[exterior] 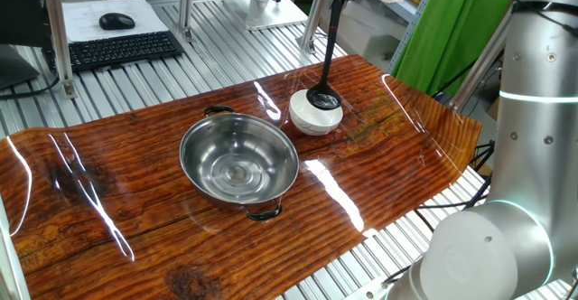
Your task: Scoop water with a large spoon from one bowl to another
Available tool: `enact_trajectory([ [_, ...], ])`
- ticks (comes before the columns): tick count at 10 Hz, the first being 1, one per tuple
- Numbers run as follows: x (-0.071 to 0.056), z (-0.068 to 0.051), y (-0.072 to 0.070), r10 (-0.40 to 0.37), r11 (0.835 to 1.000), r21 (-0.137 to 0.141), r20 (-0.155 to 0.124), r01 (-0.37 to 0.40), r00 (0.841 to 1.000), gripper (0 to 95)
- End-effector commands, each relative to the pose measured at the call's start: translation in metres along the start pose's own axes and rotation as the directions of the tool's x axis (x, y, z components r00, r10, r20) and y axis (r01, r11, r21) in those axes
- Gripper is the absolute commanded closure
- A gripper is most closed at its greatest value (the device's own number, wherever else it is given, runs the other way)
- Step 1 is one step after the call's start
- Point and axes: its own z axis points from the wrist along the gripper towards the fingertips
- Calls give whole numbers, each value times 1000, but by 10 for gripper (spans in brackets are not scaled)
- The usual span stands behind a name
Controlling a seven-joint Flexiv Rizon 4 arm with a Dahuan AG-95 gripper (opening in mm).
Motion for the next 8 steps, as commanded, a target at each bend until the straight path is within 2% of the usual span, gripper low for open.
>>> enact_trajectory([
  [1, 1, 2, 0, 4, 1000, 5, 8, -4, 1000, 950],
  [6, 1, 2, 0, 15, 1000, 3, -20, -15, 1000, 950],
  [8, 1, 2, 0, 16, 1000, -8, -40, -16, 999, 950],
])
